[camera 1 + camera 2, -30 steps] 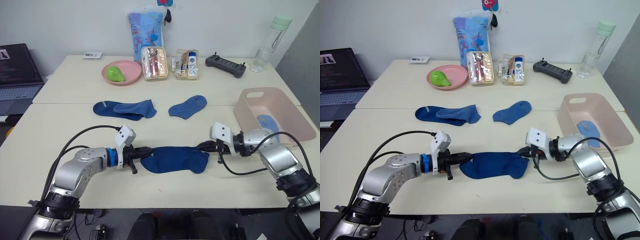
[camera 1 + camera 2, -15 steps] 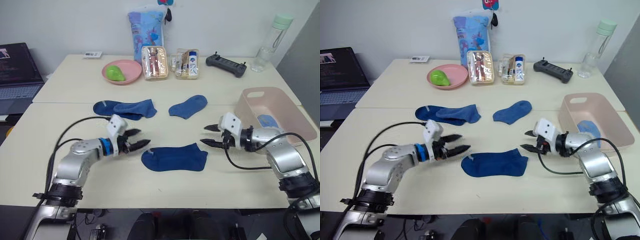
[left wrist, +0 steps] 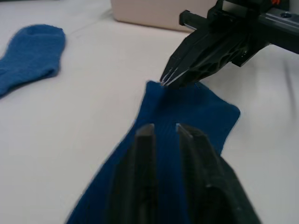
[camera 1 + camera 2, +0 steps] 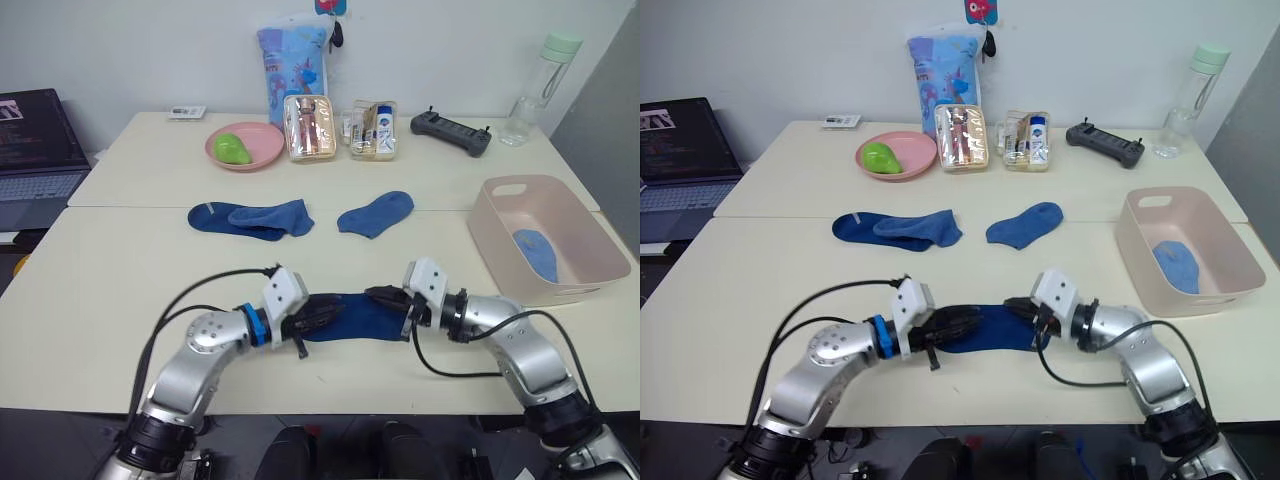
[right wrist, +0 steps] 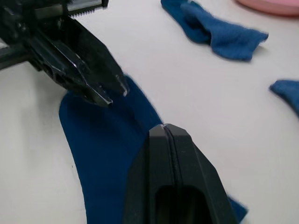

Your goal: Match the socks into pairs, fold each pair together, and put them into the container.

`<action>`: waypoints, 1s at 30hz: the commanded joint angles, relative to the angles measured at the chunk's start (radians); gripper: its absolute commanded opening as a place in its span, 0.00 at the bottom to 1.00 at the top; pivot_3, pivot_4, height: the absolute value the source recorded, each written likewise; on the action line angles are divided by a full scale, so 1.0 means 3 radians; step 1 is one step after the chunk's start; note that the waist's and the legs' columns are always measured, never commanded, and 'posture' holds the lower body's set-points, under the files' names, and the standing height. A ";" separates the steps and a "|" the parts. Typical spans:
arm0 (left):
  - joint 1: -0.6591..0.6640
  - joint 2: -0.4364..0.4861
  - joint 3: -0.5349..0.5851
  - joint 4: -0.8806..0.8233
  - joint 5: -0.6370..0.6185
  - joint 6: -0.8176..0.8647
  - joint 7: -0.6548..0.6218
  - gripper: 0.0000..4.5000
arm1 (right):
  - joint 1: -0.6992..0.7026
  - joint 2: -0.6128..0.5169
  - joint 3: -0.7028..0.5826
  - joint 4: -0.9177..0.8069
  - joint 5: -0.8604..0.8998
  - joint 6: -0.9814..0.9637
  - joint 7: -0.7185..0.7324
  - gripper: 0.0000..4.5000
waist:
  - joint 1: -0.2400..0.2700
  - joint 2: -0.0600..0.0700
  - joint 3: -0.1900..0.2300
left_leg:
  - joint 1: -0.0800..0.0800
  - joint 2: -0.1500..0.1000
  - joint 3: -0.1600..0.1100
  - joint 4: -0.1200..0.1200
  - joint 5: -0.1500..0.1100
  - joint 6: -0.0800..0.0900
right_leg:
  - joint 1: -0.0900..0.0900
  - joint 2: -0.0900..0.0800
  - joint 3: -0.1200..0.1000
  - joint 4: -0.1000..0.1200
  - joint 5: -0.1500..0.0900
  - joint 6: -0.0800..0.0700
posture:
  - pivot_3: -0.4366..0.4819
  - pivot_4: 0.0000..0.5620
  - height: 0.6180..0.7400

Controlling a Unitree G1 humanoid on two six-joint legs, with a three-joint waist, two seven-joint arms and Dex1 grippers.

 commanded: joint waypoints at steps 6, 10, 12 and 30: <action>0.0255 -0.0071 0.0190 0.0254 0.0140 -0.0363 0.0277 0.00 | 0.0200 0.0072 -0.0171 0.0495 -0.0312 -0.0575 -0.0482 0.00 | -0.0001 0.0000 0.0000 | 0.0001 0.0000 -0.0001 0.0000 0.0000 0.0000 | 0.0001 0.0000 -0.0001 0.0000 0.0000 0.0000 | 0.48 0.27 1.00; 0.0374 -0.0029 0.0413 0.0274 0.0023 -0.0300 0.0311 0.00 | 0.0275 0.0097 -0.0400 0.0580 -0.0169 -0.0461 -0.0584 0.00 | -0.0001 0.0001 -0.0002 | 0.0008 0.0000 0.0000 0.0000 0.0000 0.0000 | 0.0007 0.0000 0.0001 0.0000 0.0000 0.0000 | 0.48 0.27 1.00; 0.0404 -0.0051 0.0515 0.0260 -0.0080 -0.0218 0.0318 0.00 | 0.0294 0.0110 -0.0484 0.0552 -0.0095 -0.0389 -0.0594 0.00 | -0.0001 0.0000 -0.0002 | 0.0011 0.0000 0.0001 0.0000 0.0000 0.0000 | 0.0010 0.0000 0.0001 0.0000 0.0000 0.0000 | 0.48 0.27 1.00; 0.0550 0.0256 0.1678 -0.0255 -0.1064 0.0543 0.0370 0.41 | 0.0189 -0.0249 -0.0764 -0.0345 0.0453 0.0055 -0.0217 0.44 | -0.0008 0.0003 -0.0002 | 0.0008 0.0002 -0.0001 -0.0003 0.0000 0.0001 | 0.0006 0.0001 -0.0002 -0.0001 -0.0001 0.0001 | 0.48 0.27 1.00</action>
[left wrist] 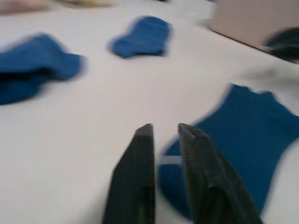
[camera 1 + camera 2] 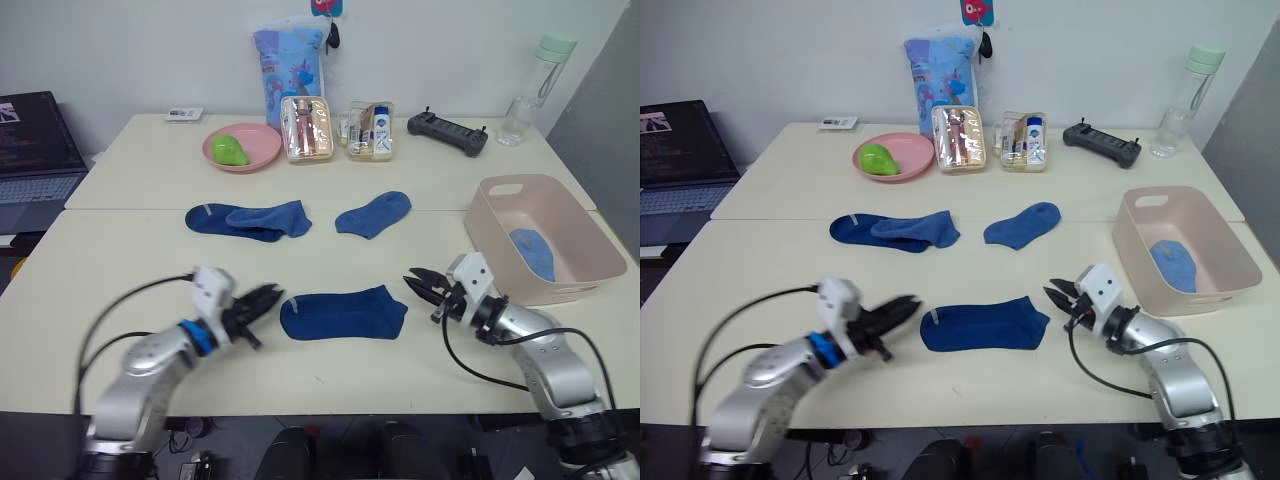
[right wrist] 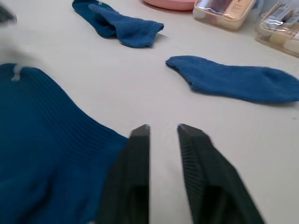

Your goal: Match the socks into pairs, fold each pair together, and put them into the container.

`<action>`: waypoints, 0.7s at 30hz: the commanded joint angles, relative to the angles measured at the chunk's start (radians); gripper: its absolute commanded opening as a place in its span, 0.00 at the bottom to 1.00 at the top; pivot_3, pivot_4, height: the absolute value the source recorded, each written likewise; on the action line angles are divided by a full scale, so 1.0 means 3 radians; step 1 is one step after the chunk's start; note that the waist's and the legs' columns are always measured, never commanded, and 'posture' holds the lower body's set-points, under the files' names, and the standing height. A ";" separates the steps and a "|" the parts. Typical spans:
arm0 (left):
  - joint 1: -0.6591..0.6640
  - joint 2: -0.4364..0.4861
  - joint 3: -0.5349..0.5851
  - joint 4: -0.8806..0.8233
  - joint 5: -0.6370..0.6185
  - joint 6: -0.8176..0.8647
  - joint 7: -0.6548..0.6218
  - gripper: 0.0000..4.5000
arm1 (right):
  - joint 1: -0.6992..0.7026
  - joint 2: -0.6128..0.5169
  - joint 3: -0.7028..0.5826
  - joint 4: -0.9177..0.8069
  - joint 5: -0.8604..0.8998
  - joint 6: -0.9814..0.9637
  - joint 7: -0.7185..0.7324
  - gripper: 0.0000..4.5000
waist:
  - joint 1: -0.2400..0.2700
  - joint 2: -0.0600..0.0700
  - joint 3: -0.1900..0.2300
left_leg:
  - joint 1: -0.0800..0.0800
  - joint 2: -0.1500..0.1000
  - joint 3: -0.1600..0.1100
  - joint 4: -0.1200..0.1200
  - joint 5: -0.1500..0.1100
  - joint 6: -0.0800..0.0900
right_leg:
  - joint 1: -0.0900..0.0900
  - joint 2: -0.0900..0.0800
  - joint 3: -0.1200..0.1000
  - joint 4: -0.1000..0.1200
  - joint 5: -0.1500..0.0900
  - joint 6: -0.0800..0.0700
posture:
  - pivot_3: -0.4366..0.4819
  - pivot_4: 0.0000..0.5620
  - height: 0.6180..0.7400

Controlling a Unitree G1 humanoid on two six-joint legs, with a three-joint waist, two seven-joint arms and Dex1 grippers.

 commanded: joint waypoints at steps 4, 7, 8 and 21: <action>0.0201 0.0067 0.0531 0.0406 0.0070 -0.0253 0.0113 0.71 | -0.0211 -0.0085 0.0013 -0.0270 0.0200 0.0218 0.0196 0.78 | -0.0006 0.0000 0.0000 | 0.0000 0.0000 0.0005 0.0000 0.0000 0.0000 | -0.0001 0.0000 0.0005 -0.0002 0.0000 0.0000 | 0.48 0.27 1.00; 0.0335 0.0027 0.0583 0.0527 0.0140 -0.0383 0.0122 0.94 | -0.0255 -0.0060 0.0015 -0.0354 0.0298 0.0341 0.0210 1.00 | 0.0000 -0.0001 0.0001 | -0.0001 0.0000 0.0001 -0.0001 0.0000 0.0000 | -0.0002 0.0000 0.0001 -0.0002 0.0000 0.0000 | 0.48 0.27 1.00; 0.0360 0.0015 0.0582 0.0529 0.0142 -0.0402 0.0114 0.99 | -0.0260 -0.0059 0.0019 -0.0365 0.0306 0.0363 0.0210 1.00 | 0.0002 -0.0001 0.0001 | -0.0002 0.0000 0.0001 -0.0001 0.0000 0.0000 | -0.0002 0.0000 0.0002 -0.0002 0.0000 0.0000 | 0.48 0.27 1.00; -0.0626 0.0171 0.0695 0.1381 0.0263 -0.0433 0.0581 0.99 | -0.0649 -0.0028 0.0238 -0.0539 0.0379 0.0683 0.0215 1.00 | 0.0009 -0.0007 -0.0001 | -0.0007 0.0000 -0.0006 0.0001 0.0000 -0.0001 | -0.0003 -0.0001 -0.0007 -0.0003 0.0001 0.0000 | 0.48 0.27 1.00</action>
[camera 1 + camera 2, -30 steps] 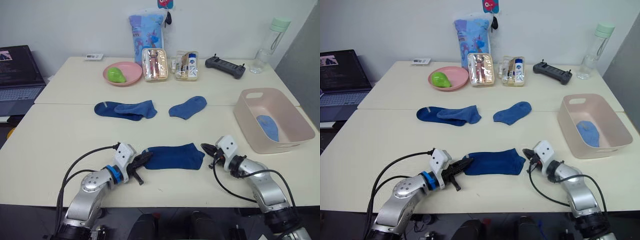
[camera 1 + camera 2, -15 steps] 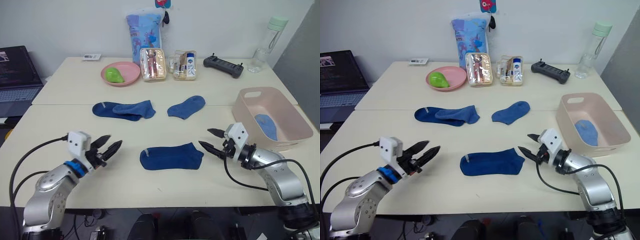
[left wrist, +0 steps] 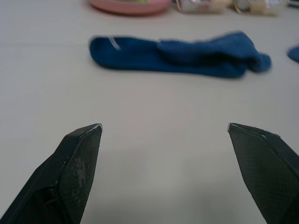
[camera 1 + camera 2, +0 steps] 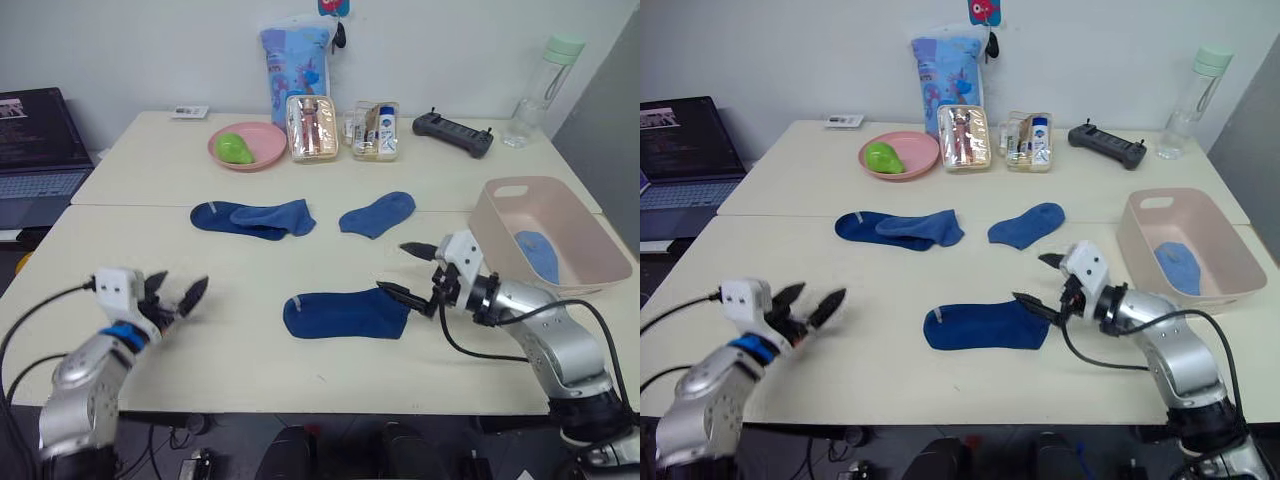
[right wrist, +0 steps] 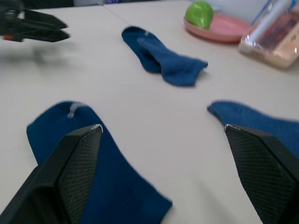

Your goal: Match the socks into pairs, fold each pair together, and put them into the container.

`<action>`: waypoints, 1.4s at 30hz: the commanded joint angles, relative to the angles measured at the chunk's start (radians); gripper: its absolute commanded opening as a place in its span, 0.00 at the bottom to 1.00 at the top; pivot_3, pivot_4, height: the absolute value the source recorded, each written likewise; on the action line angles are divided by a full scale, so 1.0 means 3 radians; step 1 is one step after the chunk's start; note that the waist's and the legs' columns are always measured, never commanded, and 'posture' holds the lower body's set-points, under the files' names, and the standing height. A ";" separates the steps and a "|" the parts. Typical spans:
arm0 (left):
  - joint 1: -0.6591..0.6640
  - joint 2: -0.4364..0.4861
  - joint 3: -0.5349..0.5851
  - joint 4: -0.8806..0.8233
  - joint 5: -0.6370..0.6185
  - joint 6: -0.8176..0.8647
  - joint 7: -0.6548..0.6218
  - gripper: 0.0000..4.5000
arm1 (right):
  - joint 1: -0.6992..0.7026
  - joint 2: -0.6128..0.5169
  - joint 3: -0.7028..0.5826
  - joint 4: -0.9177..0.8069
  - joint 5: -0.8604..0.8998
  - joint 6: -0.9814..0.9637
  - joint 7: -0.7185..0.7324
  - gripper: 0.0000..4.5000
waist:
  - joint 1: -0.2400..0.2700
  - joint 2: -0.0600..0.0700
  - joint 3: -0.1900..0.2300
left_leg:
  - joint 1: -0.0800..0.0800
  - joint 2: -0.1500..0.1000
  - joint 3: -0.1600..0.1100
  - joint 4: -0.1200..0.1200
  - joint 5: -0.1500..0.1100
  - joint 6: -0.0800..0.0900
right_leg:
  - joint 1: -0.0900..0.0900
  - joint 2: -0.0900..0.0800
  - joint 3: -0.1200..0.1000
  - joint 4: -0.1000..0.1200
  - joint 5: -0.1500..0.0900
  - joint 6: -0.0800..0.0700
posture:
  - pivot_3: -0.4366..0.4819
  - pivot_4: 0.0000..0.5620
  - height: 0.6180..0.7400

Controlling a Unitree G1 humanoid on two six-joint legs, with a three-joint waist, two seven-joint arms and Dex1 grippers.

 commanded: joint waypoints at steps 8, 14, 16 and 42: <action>-0.1213 0.0284 -0.0606 0.1246 0.0707 -0.0627 -0.0258 0.99 | -0.0249 0.0090 0.0126 -0.0105 -0.0002 0.0110 -0.0032 1.00 | 0.0006 -0.0002 0.0000 | -0.0020 -0.0005 0.0000 0.0001 0.0000 0.0000 | -0.0018 -0.0003 -0.0002 -0.0001 0.0000 0.0000 | 0.48 0.27 1.00; -0.1538 0.0214 -0.1004 0.1746 0.1142 -0.1010 -0.0209 0.99 | -0.0365 0.0083 0.0168 -0.0265 0.0056 0.0299 -0.0013 1.00 | -0.0013 -0.0002 0.0000 | -0.0028 -0.0004 0.0008 0.0000 0.0000 0.0000 | -0.0038 -0.0003 0.0007 0.0007 0.0000 0.0000 | 0.48 0.27 1.00; -0.1667 0.0210 -0.1106 0.1959 0.1267 -0.1153 -0.0204 0.99 | -0.0391 0.0098 0.0161 -0.0266 0.0040 0.0311 -0.0037 1.00 | -0.0012 -0.0002 0.0000 | -0.0035 -0.0004 0.0008 0.0000 0.0001 0.0000 | -0.0049 -0.0001 0.0008 0.0012 0.0001 -0.0001 | 0.48 0.27 1.00; -0.2741 -0.0094 -0.1286 0.3396 0.1575 -0.1893 -0.0391 0.01 | -0.0297 0.0131 0.0158 -0.0407 0.0015 0.0401 -0.0234 1.00 | -0.0012 -0.0004 -0.0001 | -0.0055 -0.0005 0.0010 0.0009 0.0001 0.0000 | -0.0058 -0.0001 0.0002 0.0010 0.0003 0.0002 | 0.48 0.27 1.00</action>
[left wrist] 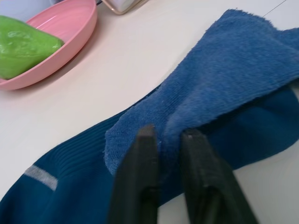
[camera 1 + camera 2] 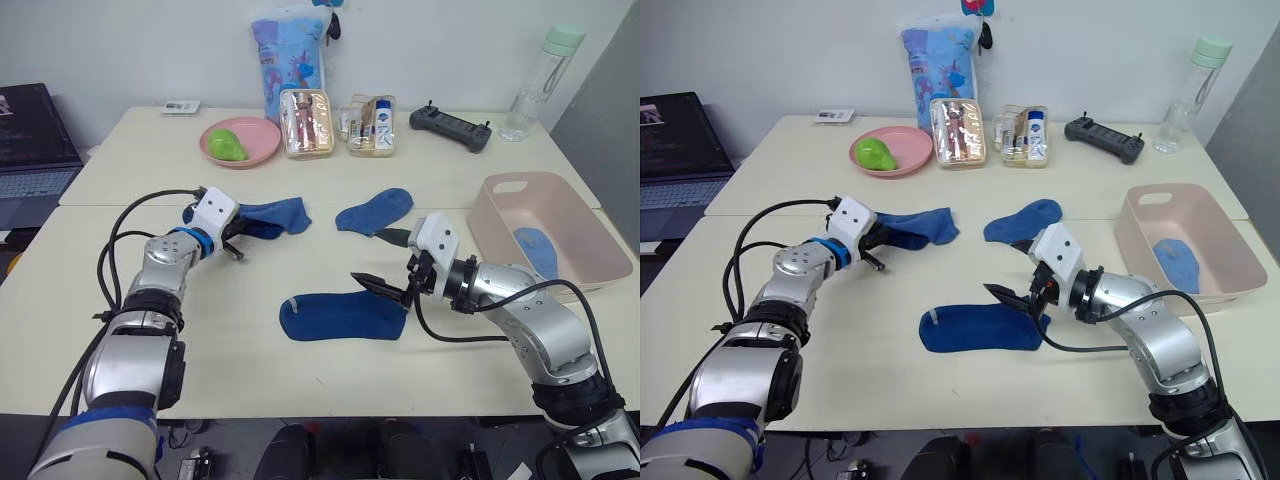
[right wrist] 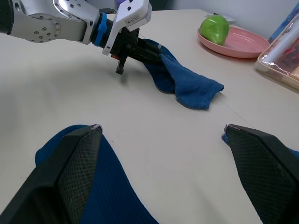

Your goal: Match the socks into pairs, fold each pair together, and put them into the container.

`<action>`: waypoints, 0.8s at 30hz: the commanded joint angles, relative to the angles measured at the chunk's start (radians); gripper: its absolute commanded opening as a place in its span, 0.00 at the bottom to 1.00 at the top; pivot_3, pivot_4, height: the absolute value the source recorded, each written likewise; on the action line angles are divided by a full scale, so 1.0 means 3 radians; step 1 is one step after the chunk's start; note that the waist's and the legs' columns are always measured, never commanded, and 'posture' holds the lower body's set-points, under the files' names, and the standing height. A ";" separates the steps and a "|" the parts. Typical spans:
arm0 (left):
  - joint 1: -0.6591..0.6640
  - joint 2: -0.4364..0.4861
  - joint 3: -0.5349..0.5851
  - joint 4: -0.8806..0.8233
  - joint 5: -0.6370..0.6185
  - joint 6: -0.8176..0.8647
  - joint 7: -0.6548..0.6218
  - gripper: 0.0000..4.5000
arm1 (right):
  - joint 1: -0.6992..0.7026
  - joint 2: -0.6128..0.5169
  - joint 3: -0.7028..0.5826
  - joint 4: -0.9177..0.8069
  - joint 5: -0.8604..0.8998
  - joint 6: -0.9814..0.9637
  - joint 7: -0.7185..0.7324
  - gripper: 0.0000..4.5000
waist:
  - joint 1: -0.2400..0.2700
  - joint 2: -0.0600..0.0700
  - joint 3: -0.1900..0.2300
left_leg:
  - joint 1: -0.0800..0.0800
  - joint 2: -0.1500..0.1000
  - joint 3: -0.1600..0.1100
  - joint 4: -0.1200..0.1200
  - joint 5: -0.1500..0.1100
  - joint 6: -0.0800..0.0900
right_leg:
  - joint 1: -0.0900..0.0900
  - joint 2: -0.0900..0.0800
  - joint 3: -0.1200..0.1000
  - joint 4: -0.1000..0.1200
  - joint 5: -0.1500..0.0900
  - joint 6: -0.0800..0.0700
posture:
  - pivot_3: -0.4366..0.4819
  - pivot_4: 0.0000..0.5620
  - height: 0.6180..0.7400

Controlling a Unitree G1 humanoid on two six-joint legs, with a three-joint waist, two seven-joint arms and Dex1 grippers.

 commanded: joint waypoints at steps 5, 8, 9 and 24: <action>-0.0210 -0.0278 0.0300 -0.0502 -0.0509 0.0056 -0.0401 0.01 | -0.0004 -0.0002 -0.0061 -0.0166 0.0022 -0.0058 -0.0043 1.00 | 0.0007 -0.0001 0.0000 | -0.0003 0.0000 -0.0002 0.0003 0.0000 0.0000 | 0.0000 0.0000 -0.0001 0.0000 0.0000 0.0000 | 0.48 0.27 1.00; -0.0198 -0.0383 0.0294 -0.0717 -0.0578 0.0140 -0.0461 0.01 | -0.0010 0.0002 -0.0061 -0.0158 0.0024 -0.0064 -0.0043 1.00 | 0.0003 -0.0001 -0.0001 | -0.0004 -0.0001 -0.0001 0.0004 0.0000 -0.0001 | 0.0000 0.0000 0.0000 0.0000 0.0000 0.0000 | 0.48 0.27 1.00; -0.0177 -0.0440 0.0271 -0.0821 -0.0605 0.0179 -0.0498 0.01 | -0.0012 0.0000 -0.0061 -0.0153 0.0023 -0.0070 -0.0038 1.00 | 0.0002 -0.0001 -0.0001 | -0.0004 -0.0001 -0.0001 0.0004 0.0001 -0.0001 | 0.0000 0.0000 0.0001 0.0000 0.0000 0.0000 | 0.48 0.27 1.00; 0.0009 -0.0830 0.0335 -0.1561 -0.0948 0.0527 -0.0540 0.01 | 0.0015 0.0002 -0.0047 -0.0160 0.0009 -0.0101 -0.0043 1.00 | -0.0009 -0.0002 -0.0001 | -0.0003 0.0000 -0.0001 0.0005 0.0001 -0.0001 | 0.0000 0.0001 0.0003 0.0002 0.0000 0.0000 | 0.48 0.27 1.00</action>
